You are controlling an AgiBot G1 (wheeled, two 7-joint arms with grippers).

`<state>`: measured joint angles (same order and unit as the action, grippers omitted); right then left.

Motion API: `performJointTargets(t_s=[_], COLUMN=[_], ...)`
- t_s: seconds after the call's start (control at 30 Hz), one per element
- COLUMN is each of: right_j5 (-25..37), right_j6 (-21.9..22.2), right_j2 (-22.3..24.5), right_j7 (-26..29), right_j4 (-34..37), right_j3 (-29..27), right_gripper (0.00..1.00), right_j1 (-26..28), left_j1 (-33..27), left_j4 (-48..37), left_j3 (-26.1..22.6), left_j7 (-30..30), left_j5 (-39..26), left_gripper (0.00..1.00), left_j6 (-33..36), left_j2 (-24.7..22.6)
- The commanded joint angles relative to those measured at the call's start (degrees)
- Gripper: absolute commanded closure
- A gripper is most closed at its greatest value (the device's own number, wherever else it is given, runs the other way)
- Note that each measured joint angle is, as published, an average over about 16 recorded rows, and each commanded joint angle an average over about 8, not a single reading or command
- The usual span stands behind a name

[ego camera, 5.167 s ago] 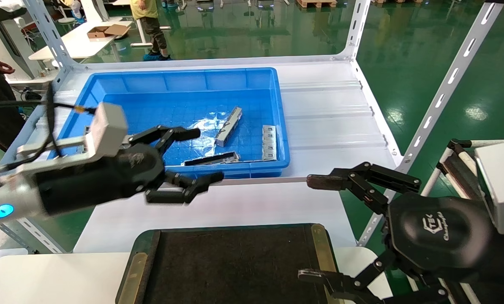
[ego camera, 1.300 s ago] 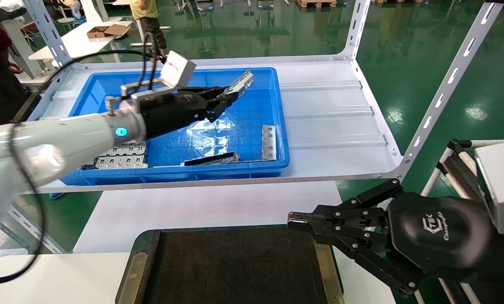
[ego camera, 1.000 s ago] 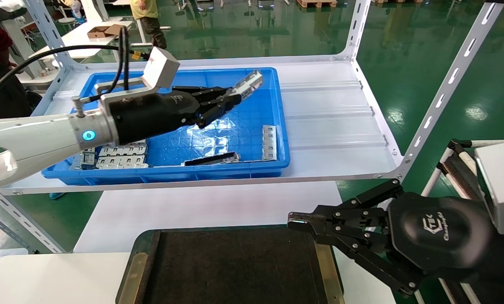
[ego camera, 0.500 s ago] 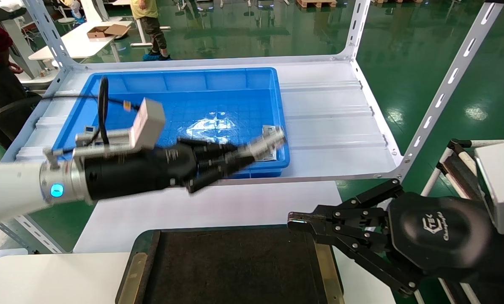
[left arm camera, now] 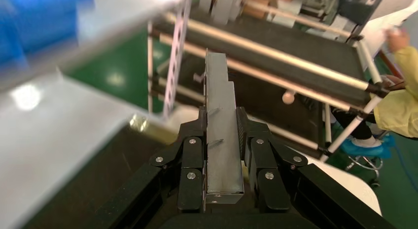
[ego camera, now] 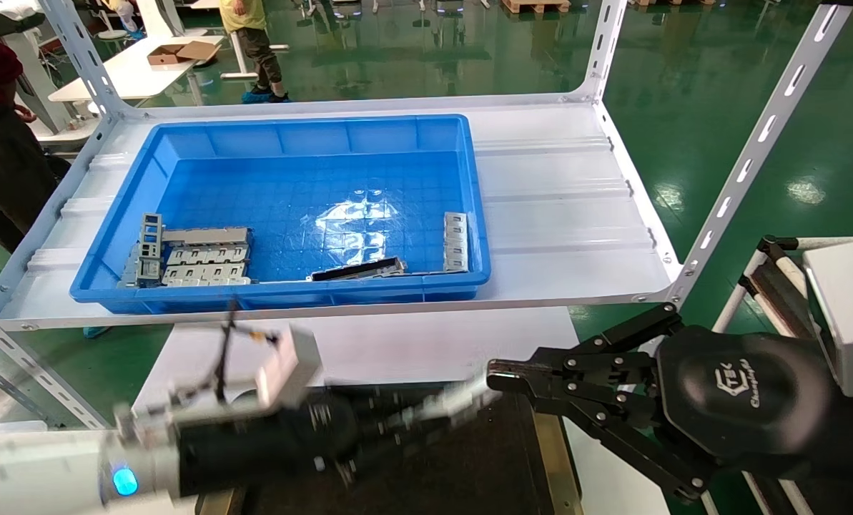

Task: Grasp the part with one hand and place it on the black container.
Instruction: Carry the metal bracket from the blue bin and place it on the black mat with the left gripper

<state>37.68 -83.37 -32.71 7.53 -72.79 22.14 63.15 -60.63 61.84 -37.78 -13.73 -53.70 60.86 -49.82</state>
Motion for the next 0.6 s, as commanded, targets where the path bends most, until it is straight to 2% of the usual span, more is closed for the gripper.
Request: performJointTargets(t_s=[0.03,0.3,0.6], right_j5=[0.00,0.00,-0.01], right_j6=[0.00,0.00,0.00], right_j2=[0.00,0.00,0.00], right_j7=[0.00,0.00,0.00], right_j4=[0.00,0.00,0.00], right_j3=[0.00,0.00,0.01], right_gripper=[1.00,1.00,1.00], right_j1=[0.00,0.00,0.00], left_j1=[3.40,10.95,12.77], left_j4=[3.61,5.46,0.11], left_j3=[-0.66,-3.98,-6.86], left_j7=[-2.07,-7.52,-16.38], left_j5=[-0.69,-6.61,-10.28], left_gripper=[1.00,1.00,1.00], left_j6=[-3.40,-19.62,-35.87], left_j2=[0.75,-3.07,-10.72])
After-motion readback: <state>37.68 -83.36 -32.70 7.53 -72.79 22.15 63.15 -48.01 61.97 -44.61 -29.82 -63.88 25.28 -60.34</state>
